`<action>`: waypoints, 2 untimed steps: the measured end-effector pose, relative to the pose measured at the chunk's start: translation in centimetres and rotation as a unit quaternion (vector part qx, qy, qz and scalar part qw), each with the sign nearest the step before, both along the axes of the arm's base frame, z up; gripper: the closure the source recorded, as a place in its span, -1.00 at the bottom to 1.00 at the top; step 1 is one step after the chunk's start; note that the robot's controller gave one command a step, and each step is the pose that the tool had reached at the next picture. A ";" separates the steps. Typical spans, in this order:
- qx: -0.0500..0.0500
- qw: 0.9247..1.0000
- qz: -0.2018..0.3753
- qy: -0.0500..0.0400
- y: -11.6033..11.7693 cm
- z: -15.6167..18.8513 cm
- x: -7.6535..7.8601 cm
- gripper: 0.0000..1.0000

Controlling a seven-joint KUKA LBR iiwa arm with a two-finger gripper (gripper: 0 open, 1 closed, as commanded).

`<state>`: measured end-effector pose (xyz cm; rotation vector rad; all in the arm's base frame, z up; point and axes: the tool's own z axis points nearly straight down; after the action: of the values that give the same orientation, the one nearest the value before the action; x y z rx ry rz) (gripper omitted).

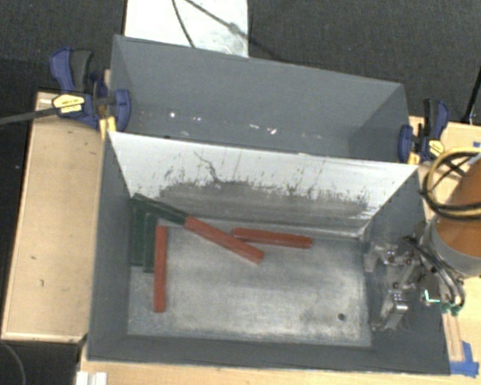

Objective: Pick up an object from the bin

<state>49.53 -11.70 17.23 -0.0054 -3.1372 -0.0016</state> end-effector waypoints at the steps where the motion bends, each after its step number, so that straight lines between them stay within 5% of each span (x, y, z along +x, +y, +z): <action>1: 0.000 0.984 0.176 -0.005 3.9 -1.8 6.1 -1.00; 2: 0.001 0.986 0.168 -0.005 10.4 -6.6 9.7 -1.00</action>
Offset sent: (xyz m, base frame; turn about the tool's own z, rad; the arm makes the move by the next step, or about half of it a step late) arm 0.0590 0.0371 -0.0179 -0.3505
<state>59.25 -1.30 10.61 0.5227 -3.1037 -0.0052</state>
